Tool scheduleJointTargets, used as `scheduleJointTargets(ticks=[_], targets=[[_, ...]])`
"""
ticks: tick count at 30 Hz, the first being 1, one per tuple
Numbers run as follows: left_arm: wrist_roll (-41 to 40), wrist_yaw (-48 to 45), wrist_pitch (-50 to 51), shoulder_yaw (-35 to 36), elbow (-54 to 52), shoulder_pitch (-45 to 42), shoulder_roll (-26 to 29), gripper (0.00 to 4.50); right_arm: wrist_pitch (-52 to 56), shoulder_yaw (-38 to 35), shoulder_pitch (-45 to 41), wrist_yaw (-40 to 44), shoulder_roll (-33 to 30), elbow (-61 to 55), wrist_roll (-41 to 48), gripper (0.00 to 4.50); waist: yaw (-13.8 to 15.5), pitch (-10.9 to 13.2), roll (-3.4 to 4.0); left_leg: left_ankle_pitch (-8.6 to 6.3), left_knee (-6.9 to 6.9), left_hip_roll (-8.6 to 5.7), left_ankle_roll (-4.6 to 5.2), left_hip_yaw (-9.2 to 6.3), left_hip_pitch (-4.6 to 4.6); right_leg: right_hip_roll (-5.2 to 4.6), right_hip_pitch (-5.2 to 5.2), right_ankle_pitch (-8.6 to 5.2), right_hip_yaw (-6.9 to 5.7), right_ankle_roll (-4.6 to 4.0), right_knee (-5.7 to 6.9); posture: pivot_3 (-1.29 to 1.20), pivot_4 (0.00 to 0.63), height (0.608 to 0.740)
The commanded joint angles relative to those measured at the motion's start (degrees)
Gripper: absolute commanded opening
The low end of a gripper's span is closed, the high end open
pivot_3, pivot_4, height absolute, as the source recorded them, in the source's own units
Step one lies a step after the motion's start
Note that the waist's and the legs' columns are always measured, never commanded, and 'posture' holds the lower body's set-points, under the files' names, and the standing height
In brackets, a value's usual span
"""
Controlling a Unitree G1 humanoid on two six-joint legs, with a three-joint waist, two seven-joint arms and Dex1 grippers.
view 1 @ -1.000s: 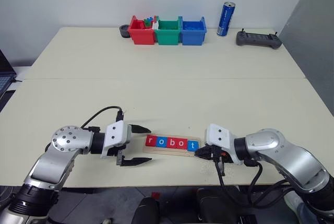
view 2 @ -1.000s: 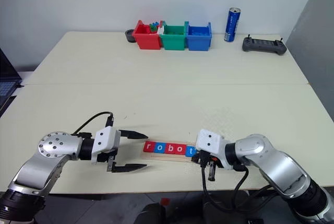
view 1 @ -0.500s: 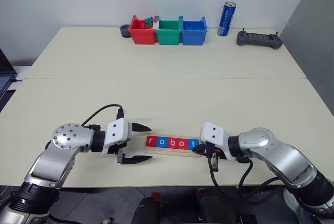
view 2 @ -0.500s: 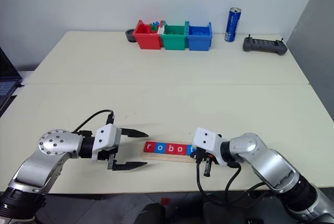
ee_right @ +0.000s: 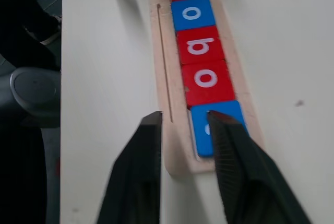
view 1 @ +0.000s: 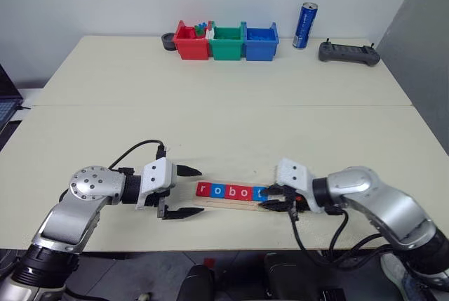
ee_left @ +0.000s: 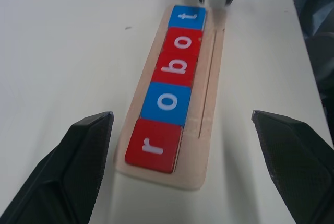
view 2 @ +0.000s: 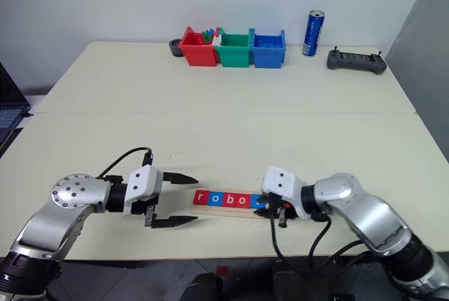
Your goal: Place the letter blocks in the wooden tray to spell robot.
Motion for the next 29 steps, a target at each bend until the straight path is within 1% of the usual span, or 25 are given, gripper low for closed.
scheduleJointTargets(ticks=[1, 5, 6, 15, 25, 29], targets=[[-1.06, -0.15, -0.43, 4.33, -1.04, 1.09, 2.63, 4.5, -1.5, -5.66, -0.24, 2.95, -3.22, -3.23, 3.07, 2.7, -0.04, 0.0, 0.0, 0.0, -0.01, 0.01, 0.0, 0.0, 0.0, 0.0, -0.01, 0.0, 0.0, 0.0, 0.0, 0.0, 0.15, 0.74], [-0.18, -0.08, -1.14, 5.51, -0.86, 2.22, 4.02, 4.5, -2.53, -8.3, 0.19, 4.66, -5.71, -3.54, 4.43, 4.17, 0.0, 0.0, 0.0, 0.0, -0.01, 0.01, 0.0, 0.01, 0.0, 0.0, -0.01, -0.04, 0.0, 0.07, 0.0, 0.0, 0.15, 0.74], [-0.33, -0.02, -1.0, 5.79, -1.07, 2.43, 4.16, 4.5, -2.81, -8.8, 0.21, 5.09, -6.2, -3.53, 4.73, 4.47, 0.0, 0.0, 0.0, 0.0, -0.01, 0.01, 0.0, 0.02, 0.0, 0.0, -0.01, -0.04, 0.01, 0.07, -0.01, 0.0, 0.15, 0.74], [-2.4, 0.63, 0.85, 7.29, -2.92, 2.4, 3.8, 4.5, -6.11, -12.75, 0.86, 5.47, -7.07, -1.79, 6.0, 4.47, 0.03, 0.0, -0.01, 0.0, -0.01, 0.01, 0.0, 0.03, 0.0, -0.01, -0.01, -0.03, 0.01, 0.04, -0.01, 0.0, 0.15, 0.74], [-3.95, 1.94, 3.15, 7.16, -3.61, 1.2, 2.99, 4.5, -9.12, -13.45, 2.05, 5.58, -7.83, -0.02, 5.45, 4.47, 0.03, 0.01, -0.01, 0.0, 0.0, 0.0, 0.0, 0.04, -0.01, -0.01, -0.01, -0.01, 0.02, 0.02, -0.01, 0.0, 0.15, 0.74], [-3.98, 1.65, 2.5, 6.95, -3.03, 0.45, 2.4, 4.5, -9.43, -13.52, 2.24, 5.23, -7.82, 0.23, 5.38, 4.47, 0.04, 0.01, -0.01, 0.0, 0.0, 0.0, 0.0, 0.04, -0.01, -0.01, -0.01, 0.0, 0.02, 0.0, -0.01, 0.0, 0.15, 0.74]])
